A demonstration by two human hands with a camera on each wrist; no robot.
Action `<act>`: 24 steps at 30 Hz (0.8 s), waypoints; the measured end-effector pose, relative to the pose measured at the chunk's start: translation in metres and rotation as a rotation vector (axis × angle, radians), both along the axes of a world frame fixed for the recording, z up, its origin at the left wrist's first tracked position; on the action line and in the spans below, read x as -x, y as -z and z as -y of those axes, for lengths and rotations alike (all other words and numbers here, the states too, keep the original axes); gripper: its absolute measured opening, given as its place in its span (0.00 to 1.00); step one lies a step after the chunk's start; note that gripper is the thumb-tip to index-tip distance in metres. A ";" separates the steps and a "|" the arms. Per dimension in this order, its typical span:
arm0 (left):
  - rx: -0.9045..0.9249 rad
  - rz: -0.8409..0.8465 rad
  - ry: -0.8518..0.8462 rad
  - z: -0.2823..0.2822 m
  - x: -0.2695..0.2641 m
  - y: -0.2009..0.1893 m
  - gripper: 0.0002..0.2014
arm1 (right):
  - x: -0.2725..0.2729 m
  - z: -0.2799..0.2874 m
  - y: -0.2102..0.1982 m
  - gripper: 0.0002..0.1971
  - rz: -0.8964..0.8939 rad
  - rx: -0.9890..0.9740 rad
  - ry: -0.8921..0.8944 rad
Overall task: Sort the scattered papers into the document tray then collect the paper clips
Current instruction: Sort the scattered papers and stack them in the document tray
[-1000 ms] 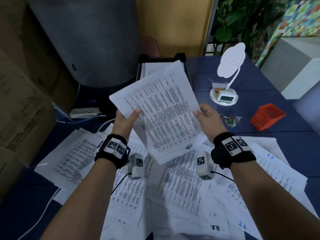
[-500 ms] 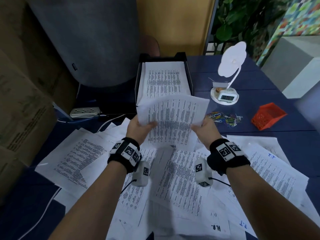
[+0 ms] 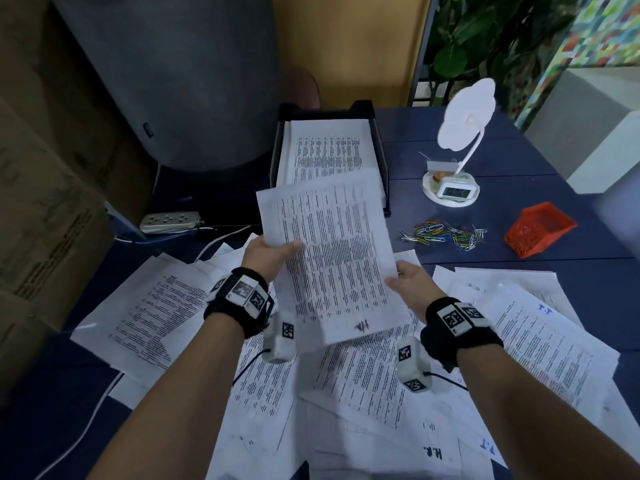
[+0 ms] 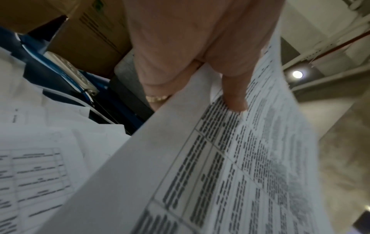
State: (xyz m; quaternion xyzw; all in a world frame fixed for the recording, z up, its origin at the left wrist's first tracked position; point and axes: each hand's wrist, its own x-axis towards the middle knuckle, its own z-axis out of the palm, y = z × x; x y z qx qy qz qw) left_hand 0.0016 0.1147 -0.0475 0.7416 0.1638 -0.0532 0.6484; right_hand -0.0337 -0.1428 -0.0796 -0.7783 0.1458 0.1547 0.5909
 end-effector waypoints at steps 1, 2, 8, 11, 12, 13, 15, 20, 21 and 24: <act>-0.067 -0.037 0.018 -0.001 0.002 0.007 0.13 | 0.002 0.001 0.006 0.13 -0.031 0.018 -0.021; -0.150 -0.084 0.043 -0.001 0.006 0.014 0.16 | 0.005 0.002 0.012 0.15 -0.061 0.051 -0.049; -0.337 -0.330 0.099 0.004 0.027 0.057 0.22 | 0.017 0.011 0.044 0.17 -0.199 0.176 -0.136; -0.307 -0.368 0.100 0.006 0.031 0.066 0.32 | 0.017 0.012 0.049 0.15 -0.197 0.262 -0.161; -0.291 -0.361 0.093 0.008 0.032 0.067 0.38 | 0.016 0.013 0.048 0.14 -0.207 0.268 -0.148; -0.260 -0.344 0.091 0.007 0.030 0.070 0.36 | 0.014 0.013 0.048 0.13 -0.210 0.271 -0.135; -0.144 -0.294 0.096 0.009 0.030 0.071 0.22 | 0.009 0.013 0.047 0.10 -0.216 0.273 -0.106; -0.068 -0.275 0.140 0.004 0.026 0.077 0.10 | -0.007 0.008 0.034 0.15 -0.176 0.179 -0.019; -0.046 -0.286 0.149 0.003 0.026 0.074 0.11 | -0.012 0.006 0.033 0.16 -0.166 0.162 0.003; 0.039 -0.356 0.204 0.001 0.024 0.064 0.12 | -0.032 0.000 0.035 0.16 -0.162 0.167 0.061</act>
